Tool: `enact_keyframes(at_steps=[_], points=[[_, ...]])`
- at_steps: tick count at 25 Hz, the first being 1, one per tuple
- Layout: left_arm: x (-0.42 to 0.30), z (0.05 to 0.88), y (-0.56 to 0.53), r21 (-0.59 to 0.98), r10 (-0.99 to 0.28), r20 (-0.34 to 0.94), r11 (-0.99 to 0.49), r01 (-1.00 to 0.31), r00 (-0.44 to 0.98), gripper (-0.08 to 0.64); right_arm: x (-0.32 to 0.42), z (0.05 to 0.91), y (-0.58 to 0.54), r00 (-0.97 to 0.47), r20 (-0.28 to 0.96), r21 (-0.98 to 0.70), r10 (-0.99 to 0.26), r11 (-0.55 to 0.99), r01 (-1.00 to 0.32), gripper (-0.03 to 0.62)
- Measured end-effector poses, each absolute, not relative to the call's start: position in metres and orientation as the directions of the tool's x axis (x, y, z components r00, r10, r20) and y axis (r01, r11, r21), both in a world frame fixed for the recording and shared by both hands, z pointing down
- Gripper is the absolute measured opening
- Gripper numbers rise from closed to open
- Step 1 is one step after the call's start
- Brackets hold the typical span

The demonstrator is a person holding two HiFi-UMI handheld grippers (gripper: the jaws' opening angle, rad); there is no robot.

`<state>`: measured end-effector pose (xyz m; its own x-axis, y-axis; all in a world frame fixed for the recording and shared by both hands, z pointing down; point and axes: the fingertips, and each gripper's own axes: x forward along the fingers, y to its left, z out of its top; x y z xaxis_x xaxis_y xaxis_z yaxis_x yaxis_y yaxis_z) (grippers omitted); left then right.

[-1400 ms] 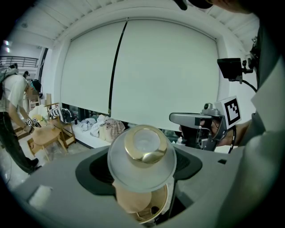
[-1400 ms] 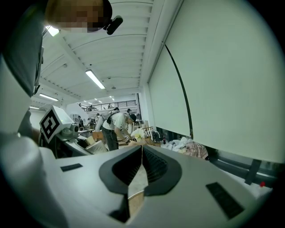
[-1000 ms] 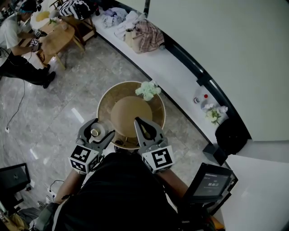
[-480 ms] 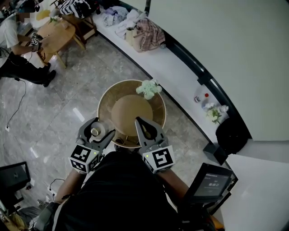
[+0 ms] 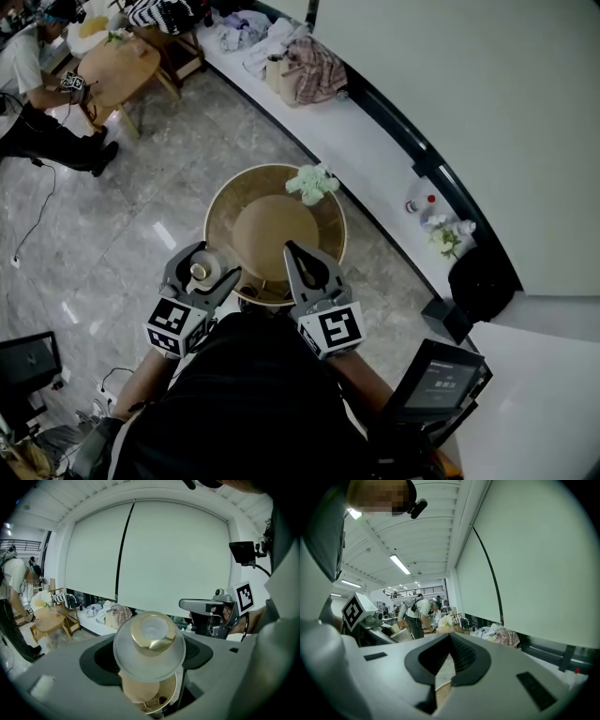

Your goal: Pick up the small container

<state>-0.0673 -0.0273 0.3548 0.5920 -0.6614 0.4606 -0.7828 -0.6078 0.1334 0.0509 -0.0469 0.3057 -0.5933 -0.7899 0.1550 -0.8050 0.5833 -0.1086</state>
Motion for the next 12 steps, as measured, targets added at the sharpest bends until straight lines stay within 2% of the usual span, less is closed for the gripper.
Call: enact_keyframes(at_steps=[12], points=[[-0.0721,0.354,-0.0265,0.146,-0.655,0.462,-0.609,-0.779,0.599,0.342,0.0525,0.3049,-0.0476,-0.573,0.163,-0.111,-0.804,0.562,-0.82,0.006]])
